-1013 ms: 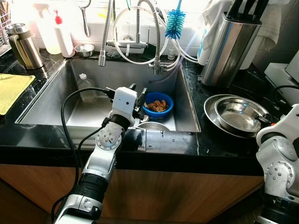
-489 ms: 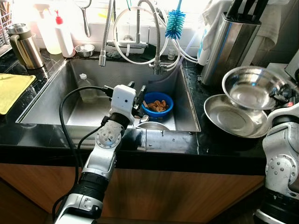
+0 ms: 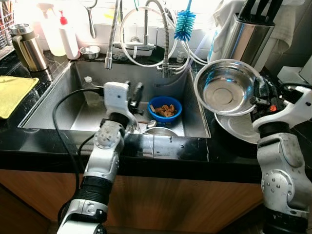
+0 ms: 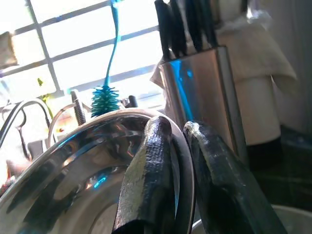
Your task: Kitchen organization
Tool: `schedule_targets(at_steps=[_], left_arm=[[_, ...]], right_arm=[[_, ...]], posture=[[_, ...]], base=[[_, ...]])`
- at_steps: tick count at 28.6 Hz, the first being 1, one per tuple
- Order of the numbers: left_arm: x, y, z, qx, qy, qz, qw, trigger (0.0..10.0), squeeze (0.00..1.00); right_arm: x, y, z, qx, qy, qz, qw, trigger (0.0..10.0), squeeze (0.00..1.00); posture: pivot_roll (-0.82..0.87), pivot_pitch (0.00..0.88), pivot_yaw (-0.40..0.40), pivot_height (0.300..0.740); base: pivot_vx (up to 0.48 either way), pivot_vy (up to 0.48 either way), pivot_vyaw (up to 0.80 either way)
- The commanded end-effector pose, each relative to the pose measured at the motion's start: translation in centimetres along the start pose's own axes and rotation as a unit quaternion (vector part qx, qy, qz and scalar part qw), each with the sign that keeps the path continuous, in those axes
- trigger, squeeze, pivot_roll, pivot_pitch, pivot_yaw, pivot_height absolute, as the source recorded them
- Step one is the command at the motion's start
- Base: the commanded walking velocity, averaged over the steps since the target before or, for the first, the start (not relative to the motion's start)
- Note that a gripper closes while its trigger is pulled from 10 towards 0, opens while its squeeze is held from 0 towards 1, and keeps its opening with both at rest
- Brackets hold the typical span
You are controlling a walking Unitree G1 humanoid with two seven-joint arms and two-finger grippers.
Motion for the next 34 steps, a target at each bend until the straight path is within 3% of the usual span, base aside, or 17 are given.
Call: schedule_targets(at_steps=[1, 3, 4, 5, 6, 10, 18, 19, 23, 28, 34], left_arm=[[-0.7, 0.6, 0.2, 0.035, 0.006, 0.003, 0.999, 10.0, 0.00], [-0.8, 0.7, 0.5, 0.046, 0.012, 0.004, 0.999, 10.0, 0.00], [-0.9, 0.7, 0.5, 0.072, 0.008, 0.009, 0.997, 10.0, 0.67], [-0.9, 0.7, 0.5, 0.085, 0.005, 0.012, 0.996, 10.0, 0.67], [-0.9, 0.6, 0.4, 0.104, 0.000, 0.018, 0.994, 10.0, 1.00], [-0.9, 0.5, -1.0, 0.178, -0.046, 0.037, 0.982, 10.0, 1.00], [-0.2, 0.4, -4.0, 0.213, -0.119, 0.057, 0.968, 10.0, 1.00], [-0.1, 0.3, -4.2, 0.216, -0.123, 0.061, 0.967, 10.0, 0.00], [0.0, 0.1, -4.7, 0.213, -0.135, 0.068, 0.965, 10.0, 0.00], [0.7, 0.1, -6.4, 0.224, -0.183, 0.089, 0.953, 10.0, 0.00], [0.9, 0.3, -6.8, 0.239, -0.190, 0.090, 0.948, 10.0, 0.00]], right_arm=[[0.4, 1.4, 0.4, 0.023, 0.018, -0.033, 0.999, 10.0, 0.00], [0.4, 1.5, 0.4, 0.025, 0.020, -0.034, 0.999, 10.0, 0.00], [0.6, 1.5, 0.3, 0.020, 0.019, -0.038, 0.999, 10.0, 0.00], [0.7, 1.5, 0.2, 0.018, 0.019, -0.040, 0.999, 10.0, 0.00], [0.8, 1.4, 0.2, 0.016, 0.019, -0.041, 0.999, 10.0, 0.00], [1.2, 0.5, 0.0, 0.015, 0.026, -0.032, 0.999, 10.0, 0.00], [1.4, 0.1, 0.0, 0.025, 0.031, -0.027, 0.999, 10.0, 0.00], [1.4, 0.1, 0.1, 0.026, 0.032, -0.028, 0.999, 10.0, 0.00], [1.4, 0.0, 0.2, 0.027, 0.034, -0.028, 0.999, 10.0, 0.00], [1.4, -0.2, 0.4, 0.029, 0.040, -0.027, 0.998, 10.0, 0.00], [1.4, -0.4, 0.8, 0.033, 0.047, -0.026, 0.998, 10.0, 0.00]], posture=[[0.09, 0.034, -0.084, 0.740], [0.09, 0.034, -0.084, 0.740], [0.09, 0.033, -0.082, 0.740], [0.09, 0.033, -0.082, 0.740], [0.09, 0.033, -0.082, 0.740], [0.09, 0.028, -0.082, 0.740], [0.09, 0.014, -0.079, 0.740], [0.09, 0.011, -0.078, 0.740], [0.09, 0.006, -0.077, 0.740], [0.10, 0.000, -0.075, 0.740], [0.10, 0.000, -0.077, 0.740]], base=[[0.000, 0.000, 0.00], [0.000, 0.000, 0.00], [0.000, 0.000, 0.00], [0.000, 0.000, 0.00], [0.000, 0.000, 0.00], [0.000, 0.000, 0.00], [0.000, 0.000, 0.00], [0.000, 0.000, 0.00], [0.000, 0.000, 0.00], [0.000, 0.000, 0.00], [0.000, 0.000, 0.00]])
Point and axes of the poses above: a point about 5 cm out from each wrist's last joint towards the gripper, its own x axis pointing back from the gripper into the wrist, its own y axis along the axis of the wrist's last joint, z = x × y, the point moved 4 cm from there along -x, pointing out of the wrist towards the gripper, and after that the axes turned 9 degrees about x, right-handed, at the moved point
